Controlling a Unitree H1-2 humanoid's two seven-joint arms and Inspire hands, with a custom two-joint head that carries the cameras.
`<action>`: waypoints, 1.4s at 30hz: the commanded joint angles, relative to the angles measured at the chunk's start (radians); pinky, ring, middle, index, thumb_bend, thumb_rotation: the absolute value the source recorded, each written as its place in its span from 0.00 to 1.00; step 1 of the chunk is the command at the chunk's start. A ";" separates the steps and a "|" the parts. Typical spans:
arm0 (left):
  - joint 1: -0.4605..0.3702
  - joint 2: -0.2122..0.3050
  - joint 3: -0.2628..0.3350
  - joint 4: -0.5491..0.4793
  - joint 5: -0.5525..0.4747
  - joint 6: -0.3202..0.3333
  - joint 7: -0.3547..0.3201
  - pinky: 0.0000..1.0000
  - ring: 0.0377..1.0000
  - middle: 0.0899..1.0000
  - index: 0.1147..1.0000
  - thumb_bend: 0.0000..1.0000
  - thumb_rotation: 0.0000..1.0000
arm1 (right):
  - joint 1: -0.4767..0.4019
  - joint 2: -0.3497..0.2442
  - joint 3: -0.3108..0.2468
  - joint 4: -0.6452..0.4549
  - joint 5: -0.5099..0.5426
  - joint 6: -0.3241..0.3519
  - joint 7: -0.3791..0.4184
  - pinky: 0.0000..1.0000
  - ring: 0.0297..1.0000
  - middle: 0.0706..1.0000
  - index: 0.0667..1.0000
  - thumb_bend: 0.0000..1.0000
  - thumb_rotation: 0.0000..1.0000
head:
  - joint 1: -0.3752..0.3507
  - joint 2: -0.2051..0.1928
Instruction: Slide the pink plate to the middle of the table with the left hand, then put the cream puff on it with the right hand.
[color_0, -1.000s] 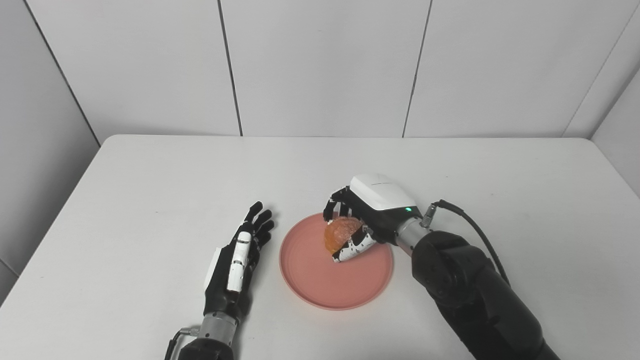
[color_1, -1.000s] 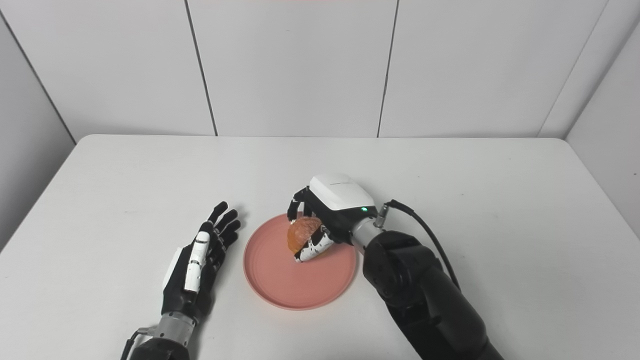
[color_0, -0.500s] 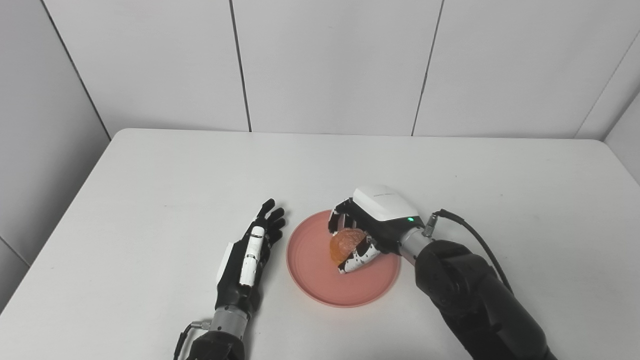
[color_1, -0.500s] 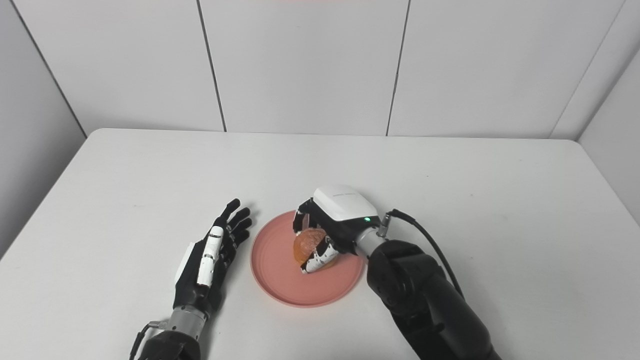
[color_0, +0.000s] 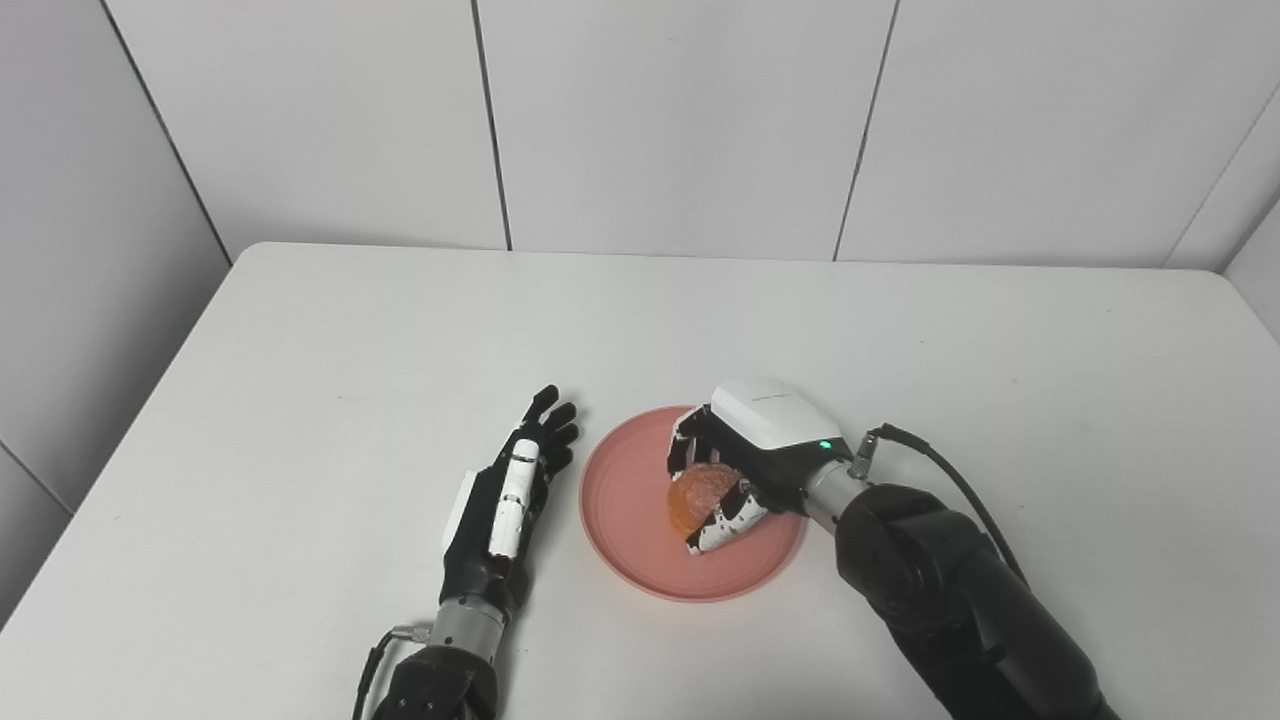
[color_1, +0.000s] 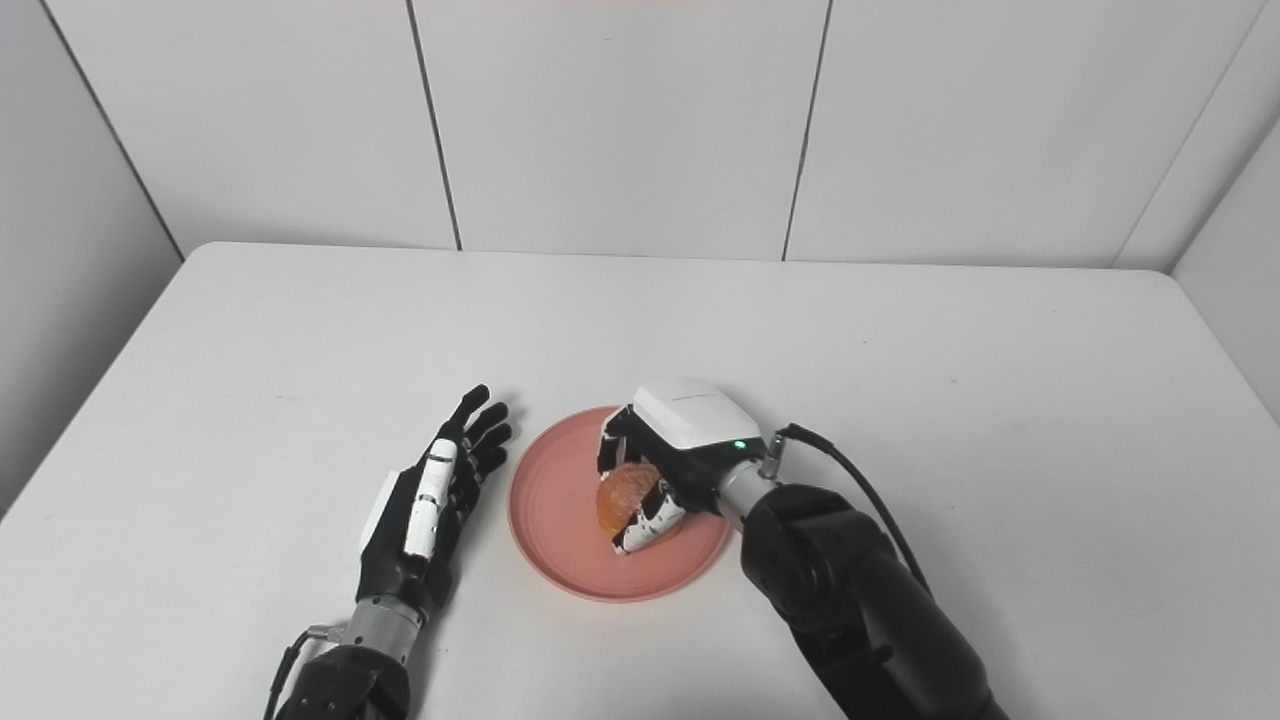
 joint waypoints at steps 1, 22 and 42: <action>0.005 -0.010 -0.009 -0.015 0.001 0.008 -0.002 0.94 0.91 0.91 0.89 0.48 1.00 | -0.017 -0.001 0.000 -0.015 -0.012 -0.038 -0.010 0.29 0.35 0.44 0.45 0.53 0.00 | 0.001 0.001; 0.002 -0.014 -0.004 -0.015 -0.002 0.009 0.004 0.91 0.90 0.90 0.88 0.47 1.00 | -0.016 -0.020 -0.019 -0.068 -0.022 -0.046 0.023 0.78 0.82 0.86 0.88 0.82 0.66 | 0.002 0.006; 0.003 -0.012 0.001 -0.015 -0.005 -0.003 0.001 0.92 0.90 0.90 0.88 0.47 1.00 | 0.057 0.010 -0.207 -0.249 0.214 -0.051 -0.028 0.78 0.89 0.95 1.00 0.79 0.93 | -0.016 0.000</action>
